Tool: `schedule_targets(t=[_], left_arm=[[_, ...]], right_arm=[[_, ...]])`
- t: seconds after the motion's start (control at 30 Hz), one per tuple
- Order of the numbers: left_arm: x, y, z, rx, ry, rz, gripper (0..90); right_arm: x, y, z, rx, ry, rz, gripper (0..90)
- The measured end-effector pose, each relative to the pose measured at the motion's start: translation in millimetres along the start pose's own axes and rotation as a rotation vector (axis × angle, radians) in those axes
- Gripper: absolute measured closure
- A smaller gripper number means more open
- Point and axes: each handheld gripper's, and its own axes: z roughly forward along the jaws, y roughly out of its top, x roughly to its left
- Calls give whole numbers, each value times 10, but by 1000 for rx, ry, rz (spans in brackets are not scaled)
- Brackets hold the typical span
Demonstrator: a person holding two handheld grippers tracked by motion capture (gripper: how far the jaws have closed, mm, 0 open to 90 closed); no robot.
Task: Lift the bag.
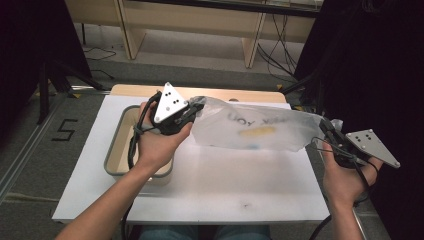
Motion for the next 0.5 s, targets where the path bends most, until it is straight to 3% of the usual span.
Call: schedule_targets(t=[0.1, 0.4, 0.5], left_arm=[[37, -61, 102, 21, 12, -14, 894], [69, -281, 473, 122, 56, 12, 893], [81, -371, 590, 162, 56, 2, 893]], right_arm=[[-1, -42, 69, 13, -1, 2, 900], [55, -271, 320, 87, 1, 0, 900], [89, -366, 396, 116, 8, 3, 900]])
